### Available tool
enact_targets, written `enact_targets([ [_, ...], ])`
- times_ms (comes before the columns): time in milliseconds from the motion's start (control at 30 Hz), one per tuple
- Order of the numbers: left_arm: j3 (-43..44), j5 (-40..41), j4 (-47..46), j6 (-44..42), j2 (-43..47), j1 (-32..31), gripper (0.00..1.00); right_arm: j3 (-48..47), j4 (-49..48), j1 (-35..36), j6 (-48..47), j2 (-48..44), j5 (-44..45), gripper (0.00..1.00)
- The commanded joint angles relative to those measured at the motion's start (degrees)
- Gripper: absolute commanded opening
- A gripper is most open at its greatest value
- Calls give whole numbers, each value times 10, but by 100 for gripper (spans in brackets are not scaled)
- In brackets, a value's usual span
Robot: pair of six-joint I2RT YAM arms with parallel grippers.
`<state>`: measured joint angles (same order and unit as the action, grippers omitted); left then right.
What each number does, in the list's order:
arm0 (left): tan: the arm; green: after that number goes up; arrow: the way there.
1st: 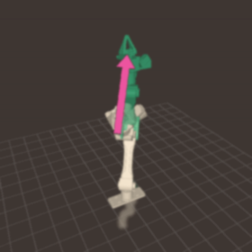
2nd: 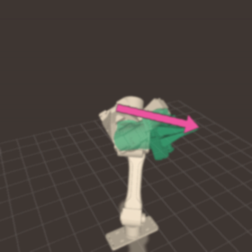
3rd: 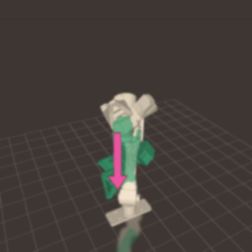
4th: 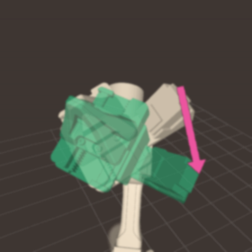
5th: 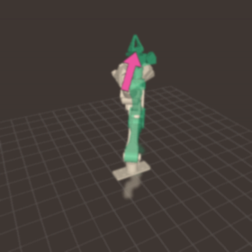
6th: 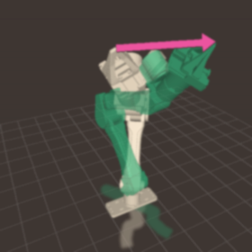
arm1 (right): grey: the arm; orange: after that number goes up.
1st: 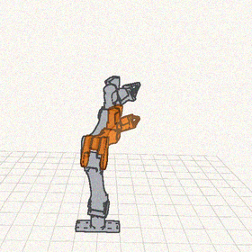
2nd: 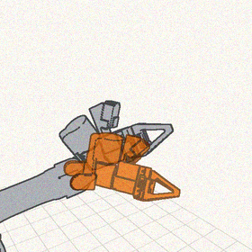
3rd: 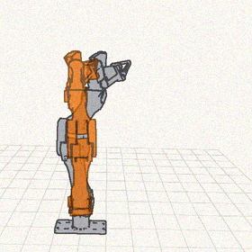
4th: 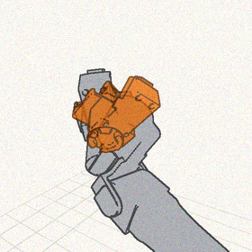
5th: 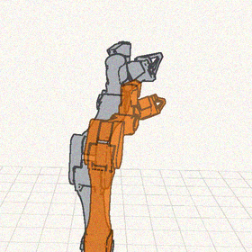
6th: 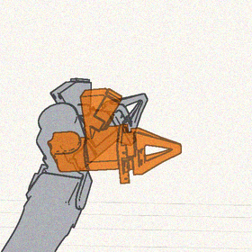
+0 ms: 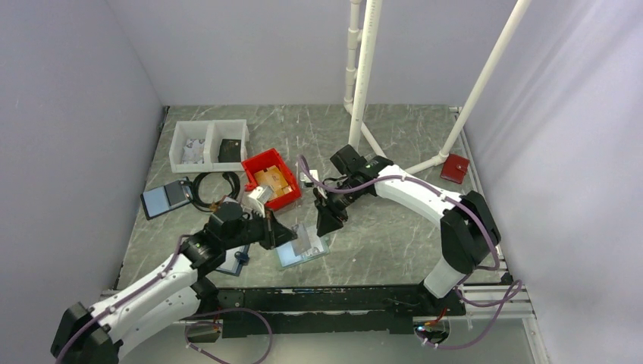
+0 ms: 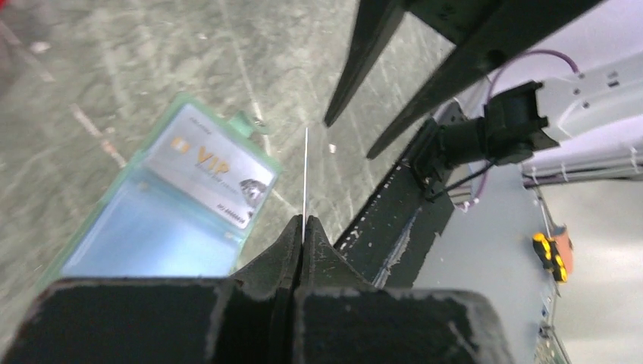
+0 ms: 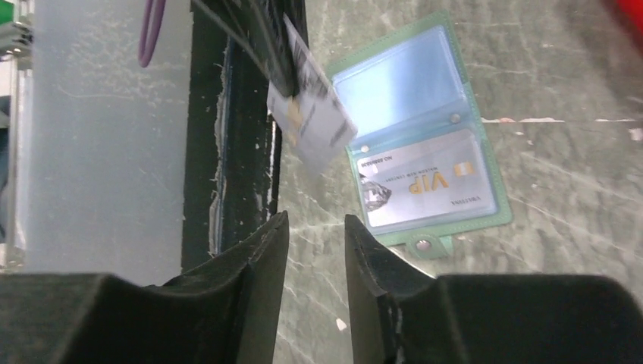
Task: Take the credit cards out of the card holder
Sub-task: Place the credit card in the storage box.
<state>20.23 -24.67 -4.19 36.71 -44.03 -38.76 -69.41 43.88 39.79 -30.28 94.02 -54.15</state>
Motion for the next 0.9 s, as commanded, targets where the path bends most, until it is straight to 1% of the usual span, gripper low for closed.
enact_targets([
  [0,58,97,165,-17,59,12,0,-7,-6,0,-24,-67,44,39],
  [100,108,158,253,-29,65,25,0,2,-9,0,-34,-97,66,42],
  [167,154,186,295,-54,43,46,0,6,-3,0,-49,-113,69,43],
  [233,204,195,324,-92,5,84,0,8,10,0,-74,-126,69,44],
  [300,251,174,337,-137,-48,143,0,11,27,0,-100,-140,65,46],
  [400,319,125,332,-211,-118,266,0,15,51,0,-144,-160,61,47],
  [500,374,95,308,-270,-184,351,0,20,61,1,-163,-168,68,47],
  [700,499,108,300,-384,-328,451,0,26,58,20,-172,-171,93,47],
  [867,580,112,305,-419,-439,514,0,33,49,48,-172,-153,126,47],
])
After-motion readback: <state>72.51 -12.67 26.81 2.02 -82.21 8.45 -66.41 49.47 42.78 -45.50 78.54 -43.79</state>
